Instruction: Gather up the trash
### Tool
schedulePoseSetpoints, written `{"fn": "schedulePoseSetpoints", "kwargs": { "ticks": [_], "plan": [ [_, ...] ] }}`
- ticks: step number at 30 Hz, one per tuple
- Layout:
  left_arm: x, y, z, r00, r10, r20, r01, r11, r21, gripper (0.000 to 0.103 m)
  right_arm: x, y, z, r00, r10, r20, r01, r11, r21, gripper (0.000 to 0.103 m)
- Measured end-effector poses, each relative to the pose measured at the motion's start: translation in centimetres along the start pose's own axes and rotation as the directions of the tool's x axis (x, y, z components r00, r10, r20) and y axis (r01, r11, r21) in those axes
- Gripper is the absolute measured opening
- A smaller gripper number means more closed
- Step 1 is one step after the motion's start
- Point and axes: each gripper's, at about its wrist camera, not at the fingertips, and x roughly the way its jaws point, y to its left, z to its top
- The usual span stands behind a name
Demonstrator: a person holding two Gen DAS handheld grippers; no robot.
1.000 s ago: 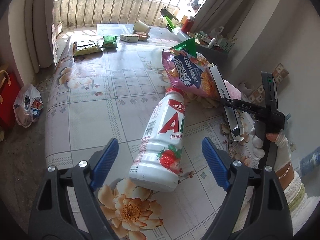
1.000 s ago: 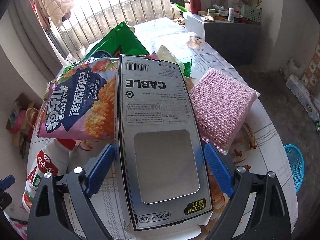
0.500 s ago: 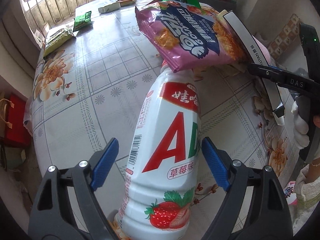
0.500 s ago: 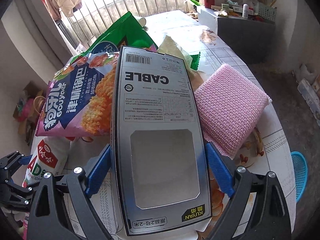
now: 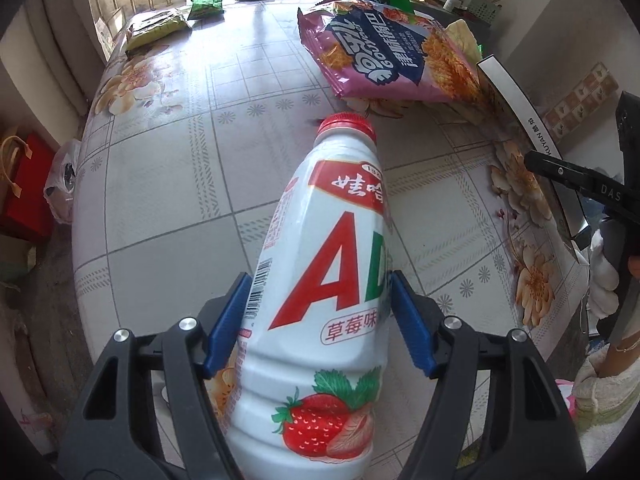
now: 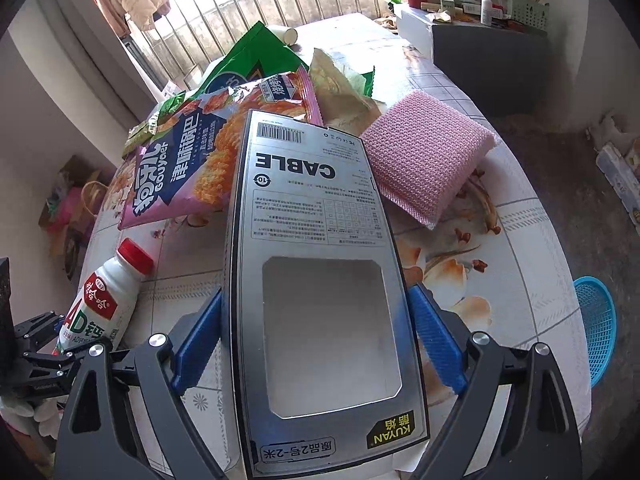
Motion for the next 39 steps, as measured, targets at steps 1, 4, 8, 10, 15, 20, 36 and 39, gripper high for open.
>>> {"fn": "schedulePoseSetpoints", "kwargs": {
  "ticks": [1, 4, 8, 10, 15, 20, 36, 39],
  "plan": [
    [-0.3, 0.1, -0.8, 1.0, -0.008, 0.001, 0.008, 1.0, -0.016, 0.066, -0.5, 0.0, -0.8, 1.0, -0.01, -0.005, 0.01, 1.0, -0.008, 0.087],
    [-1.2, 0.1, -2.9, 0.999, -0.031, 0.009, 0.031, 0.997, -0.064, 0.066, -1.9, 0.1, -3.2, 0.999, -0.031, -0.022, 0.031, 0.999, -0.033, 0.087],
    [-1.8, 0.2, -5.0, 0.998, -0.057, 0.009, 0.058, 0.991, -0.124, 0.066, -2.8, 0.1, -5.7, 0.997, -0.032, -0.066, 0.029, 0.998, -0.049, 0.088],
    [-1.9, 0.3, -5.8, 0.996, -0.084, 0.011, 0.085, 0.983, -0.161, 0.066, -3.1, 0.4, -6.9, 0.997, -0.02, -0.079, 0.015, 0.998, -0.06, 0.088],
    [-2.1, 0.8, -6.5, 0.983, -0.184, 0.023, 0.184, 0.953, -0.24, 0.067, -2.6, -0.1, -7.9, 0.989, 0.063, -0.135, -0.065, 0.998, -0.011, 0.088],
    [-1.5, 0.1, -6.3, 0.975, -0.222, 0.012, 0.217, 0.941, -0.258, 0.069, -2.0, -0.5, -8.4, 0.985, 0.083, -0.15, -0.079, 0.996, 0.029, 0.089],
    [-0.3, -0.1, -5.6, 0.967, -0.254, 0.006, 0.246, 0.931, -0.268, 0.064, -1.5, 0.5, -7.9, 0.99, 0.012, -0.138, -0.015, 1.0, -0.017, 0.089],
    [-0.3, -0.3, -5.6, 0.965, -0.26, 0.019, 0.256, 0.932, -0.256, 0.061, -1.3, 0.8, -8.0, 0.99, 0.001, -0.142, -0.004, 1.0, -0.024, 0.089]
  ]
}}
